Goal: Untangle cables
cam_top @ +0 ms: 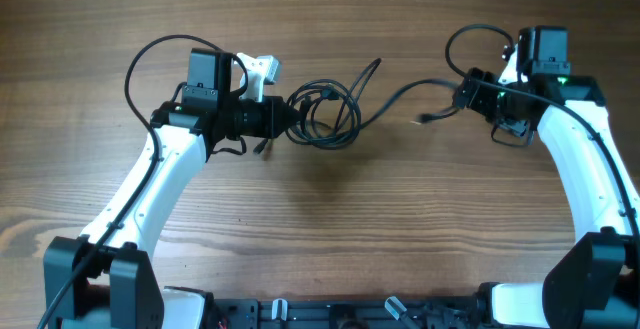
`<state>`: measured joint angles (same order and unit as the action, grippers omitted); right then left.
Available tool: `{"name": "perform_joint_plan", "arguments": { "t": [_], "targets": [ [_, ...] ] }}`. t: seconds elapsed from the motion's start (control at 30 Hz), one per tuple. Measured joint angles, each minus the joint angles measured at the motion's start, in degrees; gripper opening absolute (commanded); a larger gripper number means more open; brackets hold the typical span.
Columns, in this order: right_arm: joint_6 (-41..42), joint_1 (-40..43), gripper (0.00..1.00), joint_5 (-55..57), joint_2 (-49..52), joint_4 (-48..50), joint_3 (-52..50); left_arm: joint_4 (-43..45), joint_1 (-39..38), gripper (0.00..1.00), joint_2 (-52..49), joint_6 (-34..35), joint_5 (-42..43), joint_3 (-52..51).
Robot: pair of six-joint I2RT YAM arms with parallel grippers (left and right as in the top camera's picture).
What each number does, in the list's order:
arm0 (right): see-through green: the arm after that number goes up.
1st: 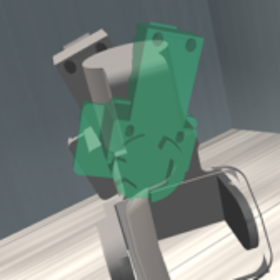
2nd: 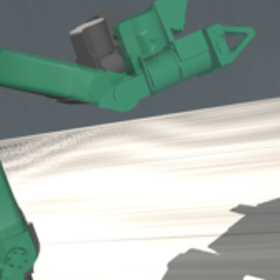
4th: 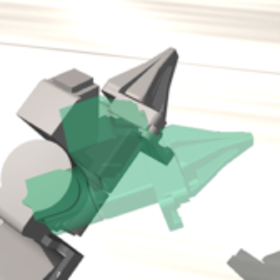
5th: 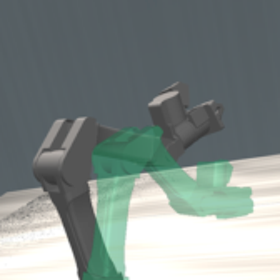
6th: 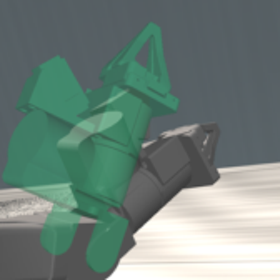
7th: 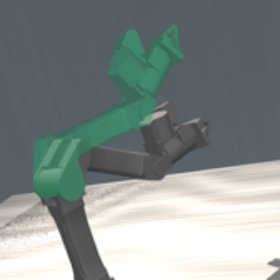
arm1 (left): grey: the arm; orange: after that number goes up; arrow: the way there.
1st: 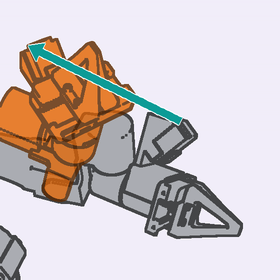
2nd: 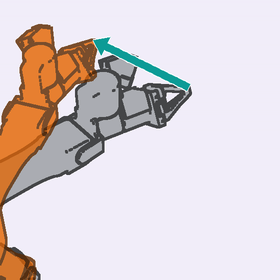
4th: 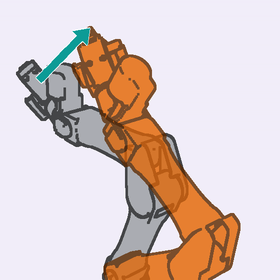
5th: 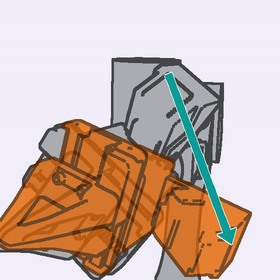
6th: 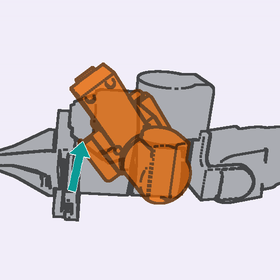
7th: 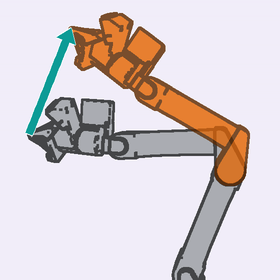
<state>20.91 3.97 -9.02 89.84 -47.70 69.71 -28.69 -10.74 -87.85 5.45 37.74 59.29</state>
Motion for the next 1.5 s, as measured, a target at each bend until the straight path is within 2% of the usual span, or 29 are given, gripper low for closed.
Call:
{"name": "perform_joint_plan", "arguments": {
  "t": [0.1,0.2,0.37,0.6,0.8,1.5],
  "targets": [
    [1.73,0.0,1.0,1.7,0.04,-6.54,5.07,-0.17,0.04,0.04,0.0,0.0,-0.44,0.0],
    [4.0,0.17,1.0,3.91,-0.13,-7.15,9.46,-0.26,0.33,0.04,0.0,0.0,-0.68,-0.07],
    [0.2,-1.27,1.0,-7.3,-1.51,-6.14,10.05,-0.24,0.37,0.04,0.0,1.53,-0.85,-0.09],
    [-3.06,-11.04,1.0,-14.6,-1.51,-7.1,10.05,0.9,0.37,0.04,0.0,12.35,-0.83,-0.09],
    [-3.26,-11.65,1.0,-15.02,-1.51,-7.1,10.05,1.75,0.37,0.04,0.0,17.55,-0.83,-0.09],
    [-3.02,-11.65,1.0,-15.91,-1.51,-8.94,10.05,1.73,0.37,0.04,0.0,18.71,-0.83,-0.09]
  ]
}}
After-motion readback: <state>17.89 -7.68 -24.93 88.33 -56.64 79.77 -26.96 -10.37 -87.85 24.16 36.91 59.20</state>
